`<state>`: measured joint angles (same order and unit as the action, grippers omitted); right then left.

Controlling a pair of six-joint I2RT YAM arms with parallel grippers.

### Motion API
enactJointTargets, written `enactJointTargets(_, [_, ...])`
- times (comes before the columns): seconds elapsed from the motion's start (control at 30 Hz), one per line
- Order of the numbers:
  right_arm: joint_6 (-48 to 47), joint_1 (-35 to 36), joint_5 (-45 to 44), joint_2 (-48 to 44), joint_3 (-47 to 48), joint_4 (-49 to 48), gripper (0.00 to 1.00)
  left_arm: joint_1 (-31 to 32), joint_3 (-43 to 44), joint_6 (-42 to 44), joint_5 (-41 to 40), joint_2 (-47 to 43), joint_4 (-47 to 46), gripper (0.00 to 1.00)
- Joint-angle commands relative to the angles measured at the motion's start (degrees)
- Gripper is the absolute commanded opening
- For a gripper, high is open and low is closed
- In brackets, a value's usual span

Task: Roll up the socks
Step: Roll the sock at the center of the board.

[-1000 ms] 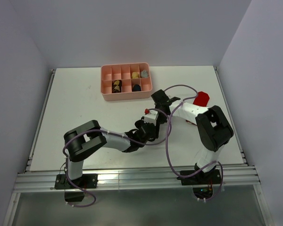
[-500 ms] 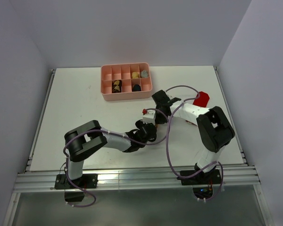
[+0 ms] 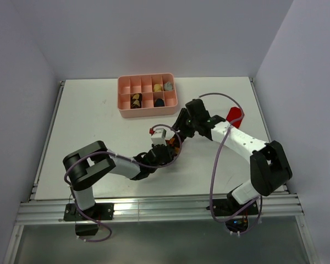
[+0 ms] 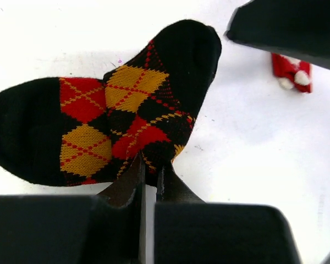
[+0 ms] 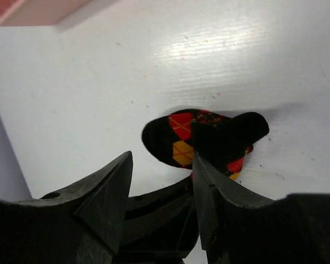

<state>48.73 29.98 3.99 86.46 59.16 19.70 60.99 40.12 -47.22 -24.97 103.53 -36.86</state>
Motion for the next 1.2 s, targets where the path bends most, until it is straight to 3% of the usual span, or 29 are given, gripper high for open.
enactJointTargets(0.0, [-1.7, -1.06, 2.77, -2.78, -3.51, -7.2, 0.55, -1.75, -3.99, -5.5, 6.24, 0.54, 3.82, 0.01])
enactJointTargets(0.27, [-3.73, -3.87, 7.43, -11.9, -19.93, -19.43, 0.56, -5.44, -7.86, -9.29, 10.11, 0.98, -1.62, 0.01])
enactJointTargets(0.47, [-4.52, -6.24, 11.83, -16.32, -29.52, -31.55, 0.73, -9.22, -11.73, -13.68, 14.68, 2.29, -7.25, 0.01])
enactJointTargets(0.7, [-2.59, -6.6, 18.15, -9.13, -31.91, -45.25, 0.76, -10.63, -13.57, -15.71, 16.71, 2.82, -10.59, 0.01])
enactJointTargets(1.17, [0.75, -6.6, 25.45, 6.88, -32.7, -61.18, 0.77, -12.21, -15.33, -17.9, 18.64, 4.05, -14.2, 0.01])
